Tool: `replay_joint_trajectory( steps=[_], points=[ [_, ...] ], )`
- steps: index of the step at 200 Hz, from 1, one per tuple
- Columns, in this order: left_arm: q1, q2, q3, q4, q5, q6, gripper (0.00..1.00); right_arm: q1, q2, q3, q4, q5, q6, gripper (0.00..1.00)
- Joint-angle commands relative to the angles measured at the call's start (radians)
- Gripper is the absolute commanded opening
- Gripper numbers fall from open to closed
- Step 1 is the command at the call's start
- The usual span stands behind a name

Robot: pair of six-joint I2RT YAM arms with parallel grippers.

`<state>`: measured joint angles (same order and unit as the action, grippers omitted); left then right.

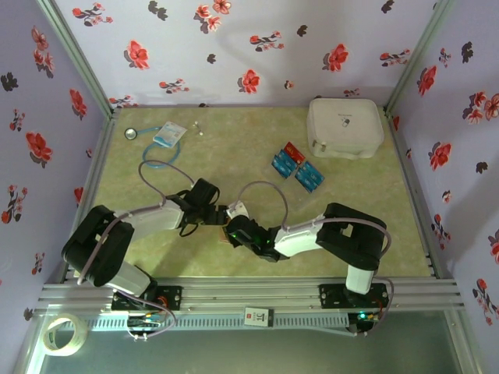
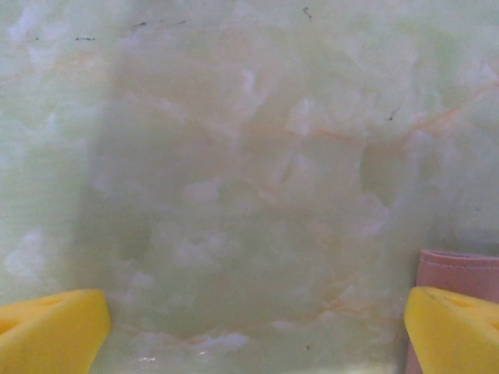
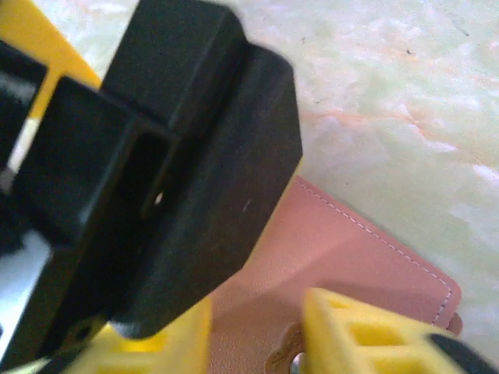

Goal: Put the credit cards into the card holder

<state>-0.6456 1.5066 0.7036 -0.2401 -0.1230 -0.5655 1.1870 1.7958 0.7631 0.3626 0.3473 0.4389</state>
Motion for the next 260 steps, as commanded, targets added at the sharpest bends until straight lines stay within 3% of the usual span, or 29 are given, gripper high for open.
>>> replay_joint_trajectory(
  steps=[1, 56, 67, 70, 76, 127, 158, 186, 217, 260],
  points=[
    [0.075, 0.04, 0.027, -0.013, 0.028, 0.021, 1.0, -0.028, -0.025, -0.009, -0.306, -0.075, -0.048, 0.48],
    [0.253, 0.004, 0.218, -0.121, 0.087, 0.104, 1.0, -0.12, -0.269, 0.083, -0.448, -0.12, -0.104, 0.84],
    [0.276, -0.008, 0.251, -0.148, 0.091, 0.121, 1.0, -0.156, -0.336, 0.088, -0.475, -0.122, -0.102, 0.88],
    [0.283, -0.012, 0.262, -0.156, 0.094, 0.128, 1.0, -0.166, -0.354, 0.09, -0.484, -0.12, -0.101, 0.95],
    [0.293, -0.022, 0.279, -0.169, 0.096, 0.14, 1.0, -0.188, -0.395, 0.091, -0.502, -0.118, -0.101, 0.99],
    [0.384, -0.145, 0.33, -0.185, 0.1, 0.184, 1.0, -0.497, -0.744, 0.107, -0.634, -0.043, -0.081, 0.99],
    [0.425, -0.233, 0.304, -0.09, 0.071, 0.197, 1.0, -0.689, -0.837, 0.13, -0.68, 0.092, -0.091, 0.99],
    [0.439, -0.329, 0.208, 0.09, -0.043, 0.308, 1.0, -0.874, -0.818, 0.149, -0.703, 0.206, -0.061, 0.99],
    [0.476, -0.435, 0.061, 0.267, -0.166, 0.429, 1.0, -1.108, -0.711, 0.148, -0.72, 0.187, 0.044, 0.99],
    [0.598, -0.47, -0.09, 0.349, -0.174, 0.444, 1.0, -1.164, -0.596, 0.022, -0.505, 0.232, -0.023, 0.99]
  ],
)
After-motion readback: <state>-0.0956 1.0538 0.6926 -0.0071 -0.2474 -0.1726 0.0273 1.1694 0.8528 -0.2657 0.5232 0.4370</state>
